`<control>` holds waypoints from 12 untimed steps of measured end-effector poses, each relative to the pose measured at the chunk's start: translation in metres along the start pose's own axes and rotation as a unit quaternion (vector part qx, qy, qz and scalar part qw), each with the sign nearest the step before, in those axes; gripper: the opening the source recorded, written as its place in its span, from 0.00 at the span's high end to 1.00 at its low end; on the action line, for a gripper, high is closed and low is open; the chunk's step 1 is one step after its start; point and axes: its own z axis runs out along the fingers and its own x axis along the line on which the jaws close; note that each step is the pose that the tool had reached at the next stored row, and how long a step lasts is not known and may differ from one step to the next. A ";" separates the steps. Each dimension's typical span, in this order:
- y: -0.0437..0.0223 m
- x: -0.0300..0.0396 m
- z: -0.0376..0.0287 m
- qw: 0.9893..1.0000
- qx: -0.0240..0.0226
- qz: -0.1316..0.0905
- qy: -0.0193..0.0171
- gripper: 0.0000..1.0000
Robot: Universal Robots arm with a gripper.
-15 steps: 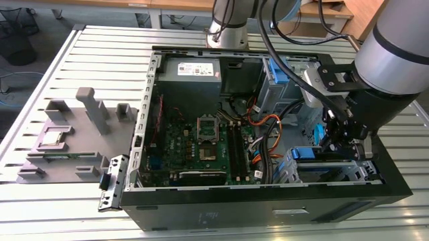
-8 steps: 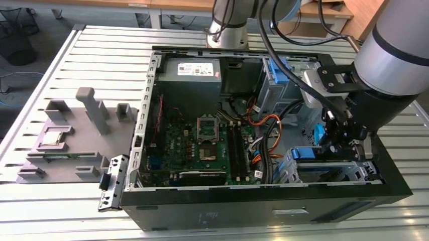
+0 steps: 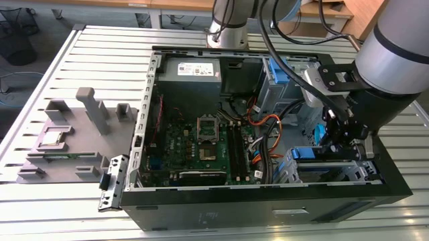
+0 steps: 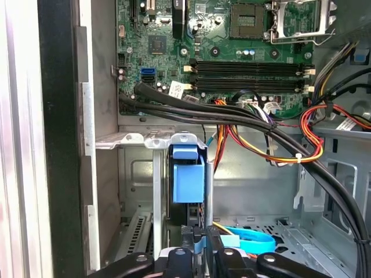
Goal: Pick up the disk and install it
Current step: 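Insert the first disk wire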
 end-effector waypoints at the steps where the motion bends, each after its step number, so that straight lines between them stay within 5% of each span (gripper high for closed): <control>1: -0.0002 -0.0001 -0.0022 1.000 0.000 0.000 0.000 0.76; 12: -0.0031 -0.0013 -0.0260 1.000 0.000 0.000 0.000 0.76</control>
